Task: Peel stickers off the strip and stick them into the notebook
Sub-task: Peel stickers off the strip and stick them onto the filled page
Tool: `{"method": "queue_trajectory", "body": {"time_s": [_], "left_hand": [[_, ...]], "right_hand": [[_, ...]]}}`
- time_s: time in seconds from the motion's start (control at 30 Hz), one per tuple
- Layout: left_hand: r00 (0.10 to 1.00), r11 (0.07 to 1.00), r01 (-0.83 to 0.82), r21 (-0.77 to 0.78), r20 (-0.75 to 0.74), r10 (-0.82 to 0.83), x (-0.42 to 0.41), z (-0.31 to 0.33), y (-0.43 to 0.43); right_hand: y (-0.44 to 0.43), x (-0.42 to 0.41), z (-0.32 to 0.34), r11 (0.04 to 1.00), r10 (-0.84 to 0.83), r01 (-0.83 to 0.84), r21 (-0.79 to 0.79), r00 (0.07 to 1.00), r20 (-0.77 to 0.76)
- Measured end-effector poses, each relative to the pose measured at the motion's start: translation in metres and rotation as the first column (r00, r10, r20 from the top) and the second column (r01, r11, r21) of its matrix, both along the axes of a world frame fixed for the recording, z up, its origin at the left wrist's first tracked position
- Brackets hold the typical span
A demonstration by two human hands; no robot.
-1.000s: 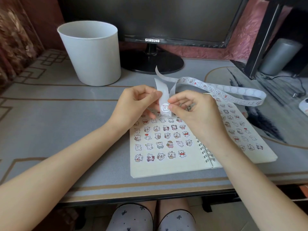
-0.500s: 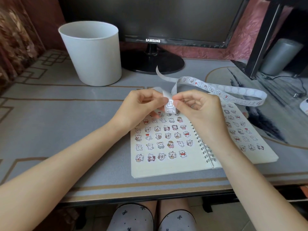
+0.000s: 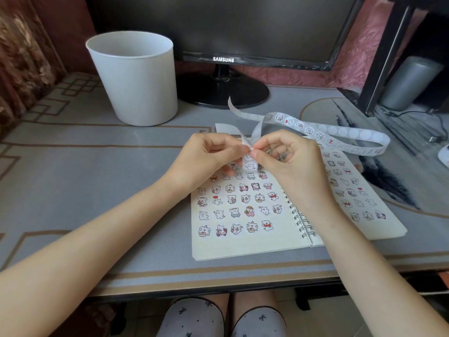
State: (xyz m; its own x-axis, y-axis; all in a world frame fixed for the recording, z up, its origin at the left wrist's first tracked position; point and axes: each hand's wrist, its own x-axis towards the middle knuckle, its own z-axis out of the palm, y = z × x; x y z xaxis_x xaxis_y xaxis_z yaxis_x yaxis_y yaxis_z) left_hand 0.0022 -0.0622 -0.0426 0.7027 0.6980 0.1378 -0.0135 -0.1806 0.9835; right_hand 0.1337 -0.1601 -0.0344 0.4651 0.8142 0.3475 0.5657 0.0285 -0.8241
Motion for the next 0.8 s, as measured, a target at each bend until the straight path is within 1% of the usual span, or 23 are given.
{"method": "queue_trajectory", "body": {"time_s": [0.07,0.2,0.27,0.33,0.37,0.4,0.47,0.53,0.6,0.67,0.8], "left_hand": [[1.0,1.0,-0.013,-0.016,-0.004,0.013,0.001,0.0,0.0],[0.999,0.998,-0.033,-0.044,-0.025,0.031,0.001,0.0,0.0],[0.999,0.997,-0.038,-0.06,-0.036,0.036,0.001,-0.001,0.0],[0.998,0.995,-0.051,-0.08,-0.04,0.048,0.001,0.0,0.001],[0.997,0.994,-0.06,-0.089,-0.046,0.057,0.001,0.001,0.001],[0.996,0.993,-0.069,-0.098,-0.054,0.064,0.001,0.002,0.001],[0.996,0.992,-0.072,-0.108,-0.068,0.065,0.001,0.002,0.0],[0.995,0.994,-0.06,-0.095,-0.082,0.052,0.001,0.001,0.0],[0.994,0.995,-0.052,-0.086,-0.095,0.044,0.0,0.0,-0.001],[0.994,0.995,-0.053,-0.085,-0.104,0.044,0.001,0.0,-0.001],[0.991,0.995,-0.059,-0.082,-0.123,0.049,0.001,0.0,0.0]], "right_hand": [[-0.001,0.001,-0.001,1.0,-0.009,0.01,-0.013,0.999,0.045],[-0.002,-0.001,-0.003,0.998,-0.047,0.055,-0.028,0.97,0.238],[-0.006,-0.003,-0.001,0.998,-0.046,0.056,-0.026,0.955,0.292],[-0.01,-0.006,0.003,0.999,-0.024,0.032,-0.021,0.951,0.307],[-0.013,-0.008,0.005,1.0,-0.011,0.017,-0.019,0.96,0.28],[-0.016,-0.009,0.008,1.0,0.001,0.003,-0.017,0.975,0.222],[-0.025,-0.01,0.015,0.999,0.027,-0.025,-0.032,0.998,0.052],[-0.036,-0.005,0.023,0.989,0.071,-0.084,-0.125,0.992,-0.104],[-0.049,0.002,0.028,0.952,0.105,-0.158,-0.261,0.973,-0.206],[-0.061,0.007,0.027,0.916,0.095,-0.177,-0.359,0.967,-0.234],[-0.073,0.01,0.02,0.877,0.069,-0.148,-0.457,0.981,-0.184]]}}
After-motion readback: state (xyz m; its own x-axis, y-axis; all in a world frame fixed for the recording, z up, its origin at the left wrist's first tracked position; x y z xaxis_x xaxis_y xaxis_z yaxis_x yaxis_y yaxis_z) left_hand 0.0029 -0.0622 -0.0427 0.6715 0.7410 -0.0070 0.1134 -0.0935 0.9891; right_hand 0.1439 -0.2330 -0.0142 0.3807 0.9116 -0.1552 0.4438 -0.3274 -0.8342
